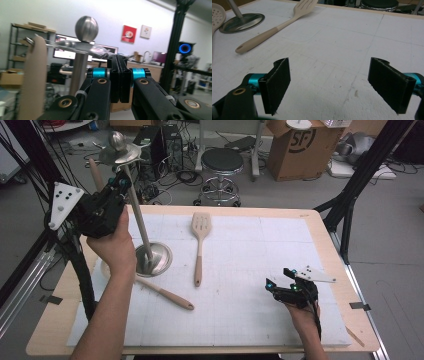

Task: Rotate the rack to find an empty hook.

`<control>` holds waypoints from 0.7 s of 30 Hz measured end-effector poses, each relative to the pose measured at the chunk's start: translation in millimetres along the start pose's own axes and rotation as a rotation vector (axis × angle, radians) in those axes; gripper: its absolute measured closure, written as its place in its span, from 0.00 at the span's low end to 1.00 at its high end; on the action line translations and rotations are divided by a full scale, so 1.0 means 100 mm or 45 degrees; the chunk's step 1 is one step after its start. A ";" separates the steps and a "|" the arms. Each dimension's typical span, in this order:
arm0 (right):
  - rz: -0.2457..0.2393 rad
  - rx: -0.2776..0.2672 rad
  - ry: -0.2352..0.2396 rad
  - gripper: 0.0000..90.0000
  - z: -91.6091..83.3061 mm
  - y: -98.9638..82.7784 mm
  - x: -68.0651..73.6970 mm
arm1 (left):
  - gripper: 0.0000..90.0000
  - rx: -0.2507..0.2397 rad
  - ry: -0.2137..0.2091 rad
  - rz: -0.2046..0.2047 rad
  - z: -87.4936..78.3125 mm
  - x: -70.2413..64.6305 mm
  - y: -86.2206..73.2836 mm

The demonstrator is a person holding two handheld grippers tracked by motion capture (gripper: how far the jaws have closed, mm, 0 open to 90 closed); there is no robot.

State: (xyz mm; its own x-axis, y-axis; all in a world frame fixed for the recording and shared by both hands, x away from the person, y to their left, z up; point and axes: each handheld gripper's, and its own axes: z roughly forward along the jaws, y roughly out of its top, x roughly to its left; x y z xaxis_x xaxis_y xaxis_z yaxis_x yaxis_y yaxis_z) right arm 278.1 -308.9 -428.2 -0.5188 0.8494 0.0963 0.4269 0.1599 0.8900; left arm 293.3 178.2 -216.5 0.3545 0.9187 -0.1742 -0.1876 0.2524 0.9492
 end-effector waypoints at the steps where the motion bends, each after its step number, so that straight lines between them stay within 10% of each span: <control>1: 0.004 0.003 0.002 0.19 0.00 0.00 0.00 | 1.00 0.001 0.005 0.003 0.00 0.01 0.00; 21: 0.001 0.004 -0.003 0.19 0.00 0.00 -0.01 | 1.00 0.017 0.066 -0.054 0.05 0.50 0.14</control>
State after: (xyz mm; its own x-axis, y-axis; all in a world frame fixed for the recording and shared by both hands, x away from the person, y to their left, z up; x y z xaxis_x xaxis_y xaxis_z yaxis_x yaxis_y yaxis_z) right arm 278.3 -309.5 -428.7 -0.5166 0.8509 0.0957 0.4295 0.1608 0.8886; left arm 313.3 226.3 -210.8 0.3138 0.9218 -0.2276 -0.1612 0.2880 0.9440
